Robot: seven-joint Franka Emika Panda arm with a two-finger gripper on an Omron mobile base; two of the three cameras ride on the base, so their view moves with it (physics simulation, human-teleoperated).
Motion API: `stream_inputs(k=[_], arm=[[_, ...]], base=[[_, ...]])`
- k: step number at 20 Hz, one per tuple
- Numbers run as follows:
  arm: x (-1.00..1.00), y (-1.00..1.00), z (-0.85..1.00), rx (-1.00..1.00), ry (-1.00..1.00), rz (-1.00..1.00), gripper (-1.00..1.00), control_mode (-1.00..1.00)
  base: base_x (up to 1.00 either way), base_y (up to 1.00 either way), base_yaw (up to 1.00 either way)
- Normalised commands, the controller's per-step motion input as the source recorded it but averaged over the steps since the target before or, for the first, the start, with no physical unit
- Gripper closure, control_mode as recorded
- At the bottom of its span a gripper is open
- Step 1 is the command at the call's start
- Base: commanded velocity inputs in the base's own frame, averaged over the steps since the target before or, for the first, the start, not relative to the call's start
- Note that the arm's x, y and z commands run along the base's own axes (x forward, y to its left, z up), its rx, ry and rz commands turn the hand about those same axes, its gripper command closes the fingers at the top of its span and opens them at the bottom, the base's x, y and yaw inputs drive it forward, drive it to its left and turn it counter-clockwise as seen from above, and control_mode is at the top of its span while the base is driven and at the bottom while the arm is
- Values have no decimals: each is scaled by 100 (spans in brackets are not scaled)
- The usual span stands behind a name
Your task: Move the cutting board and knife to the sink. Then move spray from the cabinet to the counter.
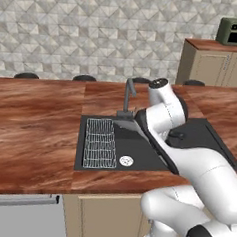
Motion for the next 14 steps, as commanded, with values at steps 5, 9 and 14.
stream_inputs(k=[5,9,14], arm=[[24,-42,-30,0,8,1,100,-100],[30,-36,-28,-1,7,1,100,-100],[25,-23,-28,-4,1,0,100,-100]], base=[[0,0,0],[0,0,0],[0,0,0]])
